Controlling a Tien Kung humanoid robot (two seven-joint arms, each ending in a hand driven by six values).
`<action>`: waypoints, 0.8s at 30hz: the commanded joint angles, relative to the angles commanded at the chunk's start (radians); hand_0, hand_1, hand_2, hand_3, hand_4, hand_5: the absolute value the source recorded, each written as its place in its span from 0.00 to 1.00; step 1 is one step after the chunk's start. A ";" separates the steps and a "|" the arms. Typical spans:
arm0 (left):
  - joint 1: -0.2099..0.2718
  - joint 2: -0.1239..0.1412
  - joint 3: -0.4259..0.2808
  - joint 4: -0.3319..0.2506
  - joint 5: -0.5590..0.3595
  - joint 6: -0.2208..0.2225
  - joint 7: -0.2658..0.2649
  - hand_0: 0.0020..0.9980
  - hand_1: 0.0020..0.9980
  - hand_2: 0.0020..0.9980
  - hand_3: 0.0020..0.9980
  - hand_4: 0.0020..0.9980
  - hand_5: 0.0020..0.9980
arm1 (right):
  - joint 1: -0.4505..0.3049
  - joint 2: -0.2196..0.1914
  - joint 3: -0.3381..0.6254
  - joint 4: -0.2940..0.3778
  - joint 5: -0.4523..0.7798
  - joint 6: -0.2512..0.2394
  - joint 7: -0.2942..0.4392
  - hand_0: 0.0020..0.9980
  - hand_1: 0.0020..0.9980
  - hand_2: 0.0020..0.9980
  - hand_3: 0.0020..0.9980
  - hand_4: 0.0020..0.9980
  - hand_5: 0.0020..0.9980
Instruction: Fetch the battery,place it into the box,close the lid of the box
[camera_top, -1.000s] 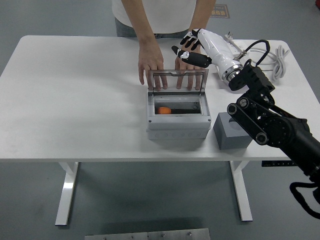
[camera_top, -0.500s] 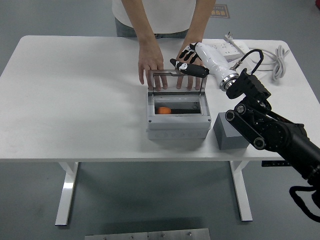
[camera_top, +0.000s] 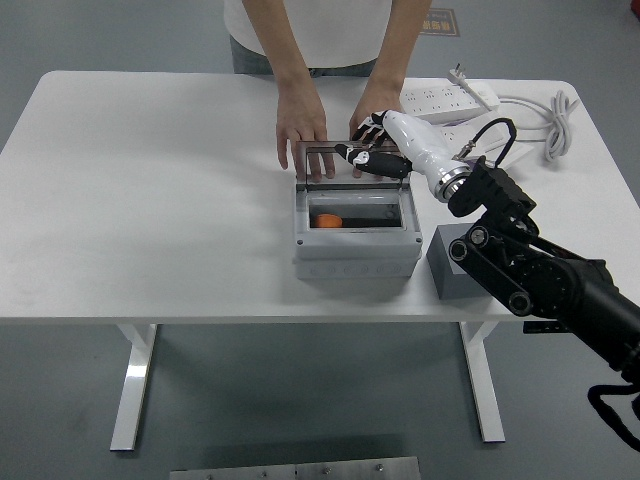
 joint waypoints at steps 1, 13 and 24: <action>0.000 0.001 0.001 0.000 -0.001 0.001 0.000 0.63 0.70 0.57 0.54 0.50 0.00 | -0.001 -0.004 -0.002 0.007 0.002 -0.002 -0.001 0.69 0.59 0.61 0.62 0.83 0.74; 0.007 0.006 0.009 0.002 -0.015 0.009 -0.004 0.63 0.70 0.57 0.54 0.50 0.00 | -0.010 -0.055 -0.017 0.106 0.025 -0.013 -0.025 0.53 0.44 0.50 0.56 0.84 0.75; 0.009 0.005 0.009 0.002 -0.017 0.010 -0.006 0.63 0.70 0.57 0.54 0.50 0.00 | -0.028 -0.065 -0.034 0.104 0.035 -0.021 -0.019 0.45 0.40 0.47 0.52 0.83 0.76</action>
